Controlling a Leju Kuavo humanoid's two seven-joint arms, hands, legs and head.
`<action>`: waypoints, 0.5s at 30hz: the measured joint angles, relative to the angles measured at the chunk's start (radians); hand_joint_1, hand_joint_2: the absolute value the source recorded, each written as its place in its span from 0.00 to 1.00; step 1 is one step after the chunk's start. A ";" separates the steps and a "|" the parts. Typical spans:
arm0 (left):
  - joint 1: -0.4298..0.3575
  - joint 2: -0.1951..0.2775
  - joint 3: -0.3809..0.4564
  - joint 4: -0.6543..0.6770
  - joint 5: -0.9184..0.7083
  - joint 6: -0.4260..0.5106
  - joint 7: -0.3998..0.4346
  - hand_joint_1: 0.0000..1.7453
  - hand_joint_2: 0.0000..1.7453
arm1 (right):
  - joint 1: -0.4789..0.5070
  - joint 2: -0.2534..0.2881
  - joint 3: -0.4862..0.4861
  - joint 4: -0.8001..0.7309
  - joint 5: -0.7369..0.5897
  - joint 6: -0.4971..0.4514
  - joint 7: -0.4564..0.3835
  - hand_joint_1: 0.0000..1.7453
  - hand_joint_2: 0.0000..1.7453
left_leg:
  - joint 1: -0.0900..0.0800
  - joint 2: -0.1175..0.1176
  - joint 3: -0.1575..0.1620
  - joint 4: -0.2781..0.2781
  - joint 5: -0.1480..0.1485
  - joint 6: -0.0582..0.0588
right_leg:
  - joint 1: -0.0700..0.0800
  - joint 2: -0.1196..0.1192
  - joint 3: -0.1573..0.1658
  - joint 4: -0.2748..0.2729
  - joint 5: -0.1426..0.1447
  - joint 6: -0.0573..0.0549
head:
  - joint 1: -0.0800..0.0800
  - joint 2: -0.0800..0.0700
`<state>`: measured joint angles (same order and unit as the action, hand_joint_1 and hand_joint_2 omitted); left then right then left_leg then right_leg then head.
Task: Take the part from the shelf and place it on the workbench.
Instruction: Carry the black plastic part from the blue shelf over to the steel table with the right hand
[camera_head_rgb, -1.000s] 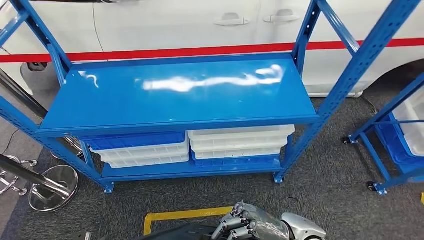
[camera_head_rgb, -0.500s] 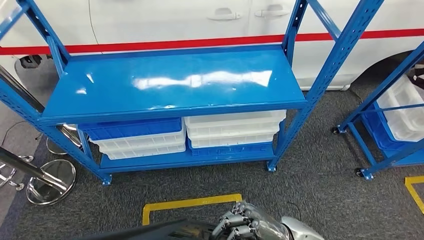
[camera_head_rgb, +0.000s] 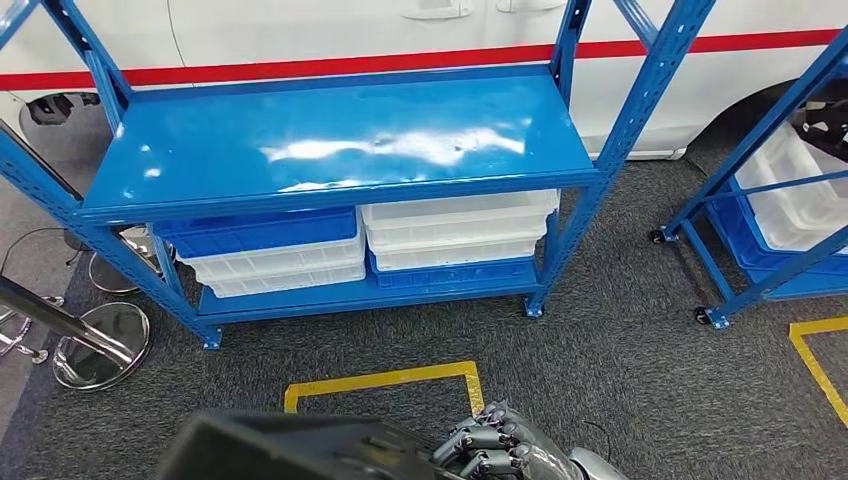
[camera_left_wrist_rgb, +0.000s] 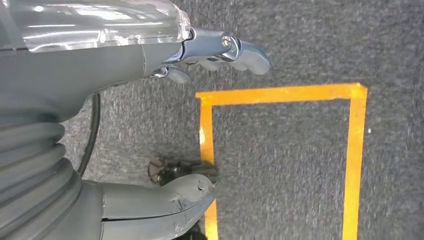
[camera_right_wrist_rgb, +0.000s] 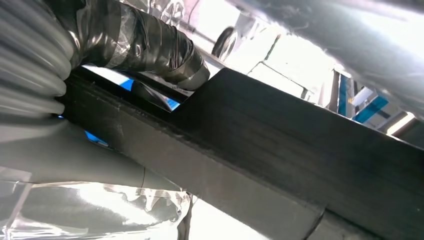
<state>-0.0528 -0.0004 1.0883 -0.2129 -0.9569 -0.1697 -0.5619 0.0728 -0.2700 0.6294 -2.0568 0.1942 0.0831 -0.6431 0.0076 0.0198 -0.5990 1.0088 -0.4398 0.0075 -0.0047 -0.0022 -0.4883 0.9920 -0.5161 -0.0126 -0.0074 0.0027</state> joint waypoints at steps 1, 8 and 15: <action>0.000 0.000 0.000 0.000 -0.002 -0.003 -0.001 0.00 1.00 | 0.000 -0.001 0.002 0.000 -0.006 0.012 0.004 1.00 1.00 | 0.001 -0.003 -0.009 0.016 -0.021 -0.005 | -0.004 -0.001 -0.004 -0.010 0.009 -0.007 | 0.000 0.000; -0.001 0.000 0.000 0.000 -0.025 -0.016 -0.005 0.00 1.00 | -0.007 -0.008 0.025 0.004 -0.043 0.099 0.019 1.00 1.00 | 0.018 -0.011 -0.025 0.220 -0.121 -0.039 | -0.013 -0.008 -0.080 0.022 0.042 -0.011 | 0.000 0.000; -0.010 -0.001 -0.003 0.001 -0.041 -0.022 -0.011 0.00 1.00 | -0.012 -0.014 0.027 0.002 -0.028 0.092 0.012 1.00 1.00 | 0.015 -0.022 0.081 0.018 -0.084 -0.017 | -0.014 -0.001 -0.132 0.065 0.060 0.035 | 0.000 0.000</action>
<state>-0.0631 -0.0014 1.0852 -0.2122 -0.9983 -0.1914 -0.5728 0.0606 -0.2835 0.6568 -2.0546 0.1659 0.1751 -0.6312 0.0223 -0.0025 -0.5176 1.0266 -0.5239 -0.0092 -0.0192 -0.0030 -0.6202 1.0573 -0.4559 0.0221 -0.0078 0.0027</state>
